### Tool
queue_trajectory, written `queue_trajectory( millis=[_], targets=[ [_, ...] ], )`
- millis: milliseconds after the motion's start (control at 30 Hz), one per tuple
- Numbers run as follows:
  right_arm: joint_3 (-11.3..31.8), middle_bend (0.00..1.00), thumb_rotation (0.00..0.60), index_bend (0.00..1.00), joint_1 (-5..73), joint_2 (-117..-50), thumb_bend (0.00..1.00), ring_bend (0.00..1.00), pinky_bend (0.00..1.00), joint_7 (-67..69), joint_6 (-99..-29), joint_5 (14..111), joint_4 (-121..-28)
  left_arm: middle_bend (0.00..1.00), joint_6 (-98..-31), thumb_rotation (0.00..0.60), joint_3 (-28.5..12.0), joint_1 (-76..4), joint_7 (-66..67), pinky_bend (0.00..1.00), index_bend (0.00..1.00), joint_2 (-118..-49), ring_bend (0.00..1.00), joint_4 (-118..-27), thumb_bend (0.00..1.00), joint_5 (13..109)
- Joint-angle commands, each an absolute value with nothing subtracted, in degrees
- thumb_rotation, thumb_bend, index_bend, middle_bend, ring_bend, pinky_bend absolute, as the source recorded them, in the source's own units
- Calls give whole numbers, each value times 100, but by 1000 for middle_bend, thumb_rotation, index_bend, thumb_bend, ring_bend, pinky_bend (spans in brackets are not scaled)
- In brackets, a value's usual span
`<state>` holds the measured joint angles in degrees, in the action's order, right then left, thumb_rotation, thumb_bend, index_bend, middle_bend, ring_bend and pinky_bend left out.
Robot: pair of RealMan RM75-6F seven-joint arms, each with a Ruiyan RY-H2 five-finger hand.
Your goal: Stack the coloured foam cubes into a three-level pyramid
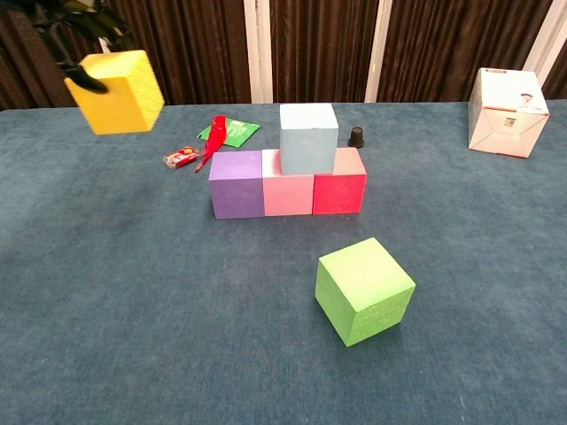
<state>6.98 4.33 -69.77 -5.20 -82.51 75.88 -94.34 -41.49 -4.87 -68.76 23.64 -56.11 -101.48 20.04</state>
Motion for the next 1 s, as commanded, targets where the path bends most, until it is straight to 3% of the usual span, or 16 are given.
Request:
queue_trajectory(
  millis=[33, 300, 1000],
  targets=[
    [701, 76, 600, 109, 427, -6965, 247, 0, 0, -508, -8252, 7583, -9440, 281, -4179, 600, -578, -7221, 2501, 0, 289, -5862, 0, -10098, 439, 1511],
    [728, 76, 600, 109, 439, -6964, 247, 0, 0, -467, -8196, 7508, -9395, 282, -4168, 600, -535, -7713, 2728, 0, 289, -6098, 0, -9965, 439, 665],
    [755, 76, 600, 109, 437, -6954, 246, 0, 0, -457, -8185, 7455, -9370, 279, -4553, 600, -462, -8294, 3260, 0, 291, -6915, 0, -9579, 435, 50]
  ],
)
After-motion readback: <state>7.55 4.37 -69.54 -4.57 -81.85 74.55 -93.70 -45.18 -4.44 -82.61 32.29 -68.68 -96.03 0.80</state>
